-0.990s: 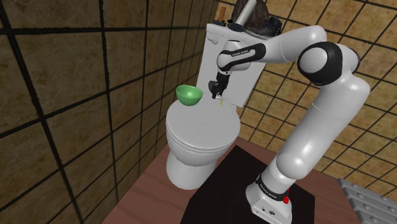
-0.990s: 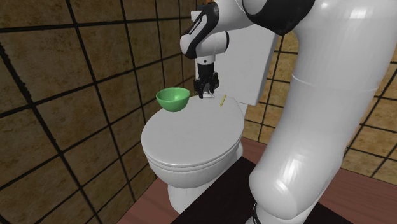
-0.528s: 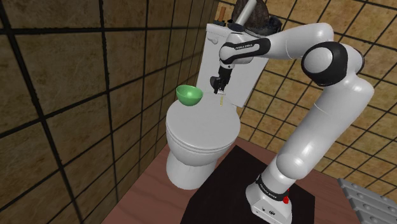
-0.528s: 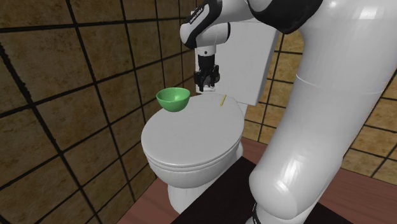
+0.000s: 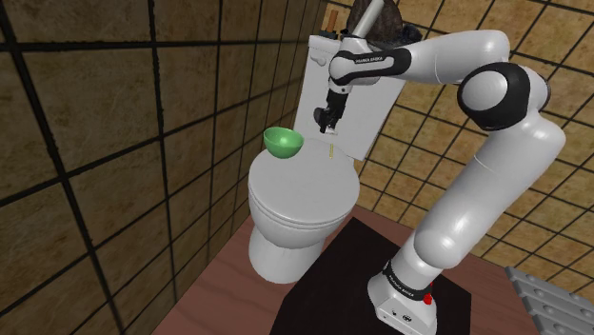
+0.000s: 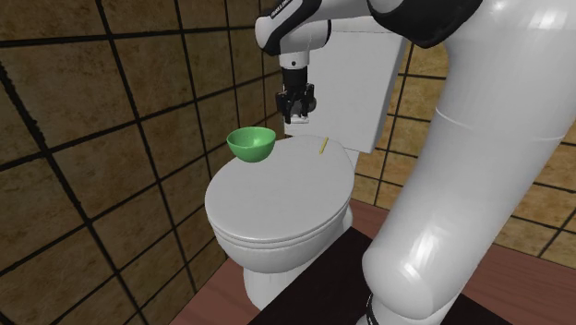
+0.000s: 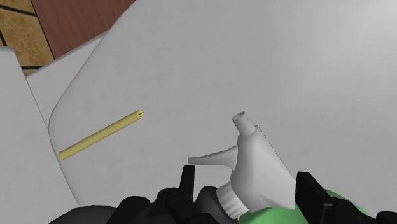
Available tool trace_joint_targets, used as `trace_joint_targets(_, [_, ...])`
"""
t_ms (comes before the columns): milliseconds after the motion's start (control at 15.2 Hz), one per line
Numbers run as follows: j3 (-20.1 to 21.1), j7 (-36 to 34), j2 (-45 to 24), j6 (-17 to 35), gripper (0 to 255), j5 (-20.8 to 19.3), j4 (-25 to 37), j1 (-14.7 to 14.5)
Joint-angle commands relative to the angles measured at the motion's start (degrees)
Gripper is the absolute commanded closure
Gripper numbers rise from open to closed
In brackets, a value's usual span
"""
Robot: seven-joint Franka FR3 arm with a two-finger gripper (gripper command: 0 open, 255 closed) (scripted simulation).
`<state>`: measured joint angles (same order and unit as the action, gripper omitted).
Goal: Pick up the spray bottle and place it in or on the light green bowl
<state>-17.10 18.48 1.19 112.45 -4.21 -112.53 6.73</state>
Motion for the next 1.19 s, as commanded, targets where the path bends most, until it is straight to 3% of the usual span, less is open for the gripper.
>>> trace_joint_targets(0, [1.30,-2.62,0.52,-0.16,255,-0.17,-0.53,-1.23])
trace_joint_targets(528, [7.13,-13.73,1.06,-1.42,255,-0.18,-0.55,-6.57])
trace_joint_targets(1122, [7.02,-13.93,-0.71,5.34,255,-0.07,-5.55,-6.47])
